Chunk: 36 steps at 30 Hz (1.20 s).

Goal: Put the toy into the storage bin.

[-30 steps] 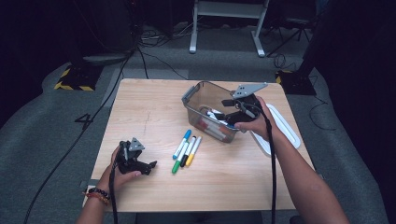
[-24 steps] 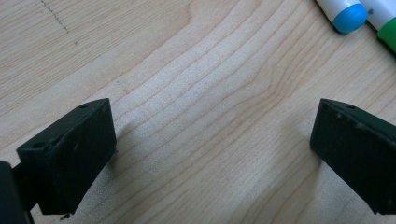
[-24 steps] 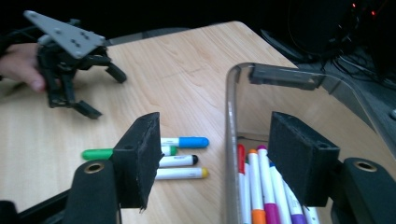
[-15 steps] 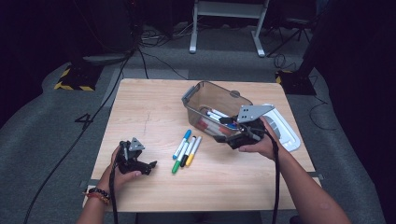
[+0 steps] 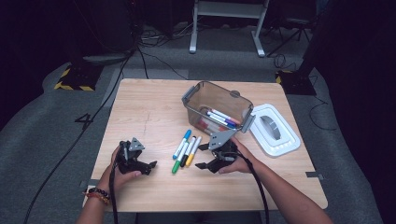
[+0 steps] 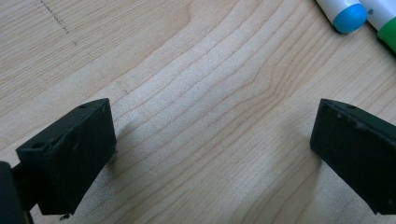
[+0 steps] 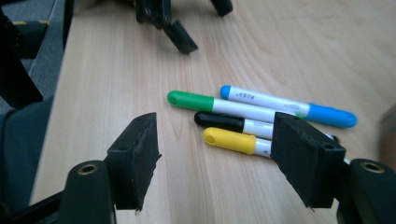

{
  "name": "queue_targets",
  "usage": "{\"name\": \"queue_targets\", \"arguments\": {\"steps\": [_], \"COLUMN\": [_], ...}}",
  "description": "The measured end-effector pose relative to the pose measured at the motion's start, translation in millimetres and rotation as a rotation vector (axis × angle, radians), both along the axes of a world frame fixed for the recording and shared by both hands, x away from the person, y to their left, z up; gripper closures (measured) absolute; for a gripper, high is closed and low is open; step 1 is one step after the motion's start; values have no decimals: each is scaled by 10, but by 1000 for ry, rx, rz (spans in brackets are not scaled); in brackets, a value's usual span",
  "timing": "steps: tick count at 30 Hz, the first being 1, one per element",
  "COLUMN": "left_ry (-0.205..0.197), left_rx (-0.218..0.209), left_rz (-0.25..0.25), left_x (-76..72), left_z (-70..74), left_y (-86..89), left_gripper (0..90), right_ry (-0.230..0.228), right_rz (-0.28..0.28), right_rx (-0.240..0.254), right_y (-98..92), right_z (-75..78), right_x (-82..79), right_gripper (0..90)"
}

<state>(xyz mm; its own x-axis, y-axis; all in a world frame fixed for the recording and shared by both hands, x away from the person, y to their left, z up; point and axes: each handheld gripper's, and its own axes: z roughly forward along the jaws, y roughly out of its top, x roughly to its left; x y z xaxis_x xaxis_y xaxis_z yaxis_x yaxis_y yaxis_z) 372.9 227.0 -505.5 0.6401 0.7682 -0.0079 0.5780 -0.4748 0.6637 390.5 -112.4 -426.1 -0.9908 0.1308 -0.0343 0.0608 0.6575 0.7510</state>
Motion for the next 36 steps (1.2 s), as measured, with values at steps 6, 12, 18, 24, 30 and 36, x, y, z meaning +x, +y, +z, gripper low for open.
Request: {"name": "queue_targets", "arguments": {"steps": [6, 12, 18, 24, 30, 36], "left_ry": [1, 0, 1, 0, 0, 1], "left_rx": [0, 0, 1, -1, -1, -2], "left_rz": [-2, -2, -2, -2, -1, -3], "left_x": [1, 2, -1, -1, -2, -4], "left_z": [0, 0, 1, -1, 0, -1], "left_y": [0, 1, 1, 0, 0, -1], "left_gripper": [5, 5, 6, 6, 6, 6], "right_ry": [5, 6, 35, 23, 23, 59], "right_rz": [19, 21, 22, 34, 58, 40], "right_rx": [-43, -51, -69, -85, -91, -119], "right_y": [214, 322, 353, 344, 385, 292], "right_z": [-297, -445, -555, -546, -544, -631], "right_x": [155, 273, 334, 325, 300, 316], "right_gripper": [323, 325, 322, 323, 335, 337]}}
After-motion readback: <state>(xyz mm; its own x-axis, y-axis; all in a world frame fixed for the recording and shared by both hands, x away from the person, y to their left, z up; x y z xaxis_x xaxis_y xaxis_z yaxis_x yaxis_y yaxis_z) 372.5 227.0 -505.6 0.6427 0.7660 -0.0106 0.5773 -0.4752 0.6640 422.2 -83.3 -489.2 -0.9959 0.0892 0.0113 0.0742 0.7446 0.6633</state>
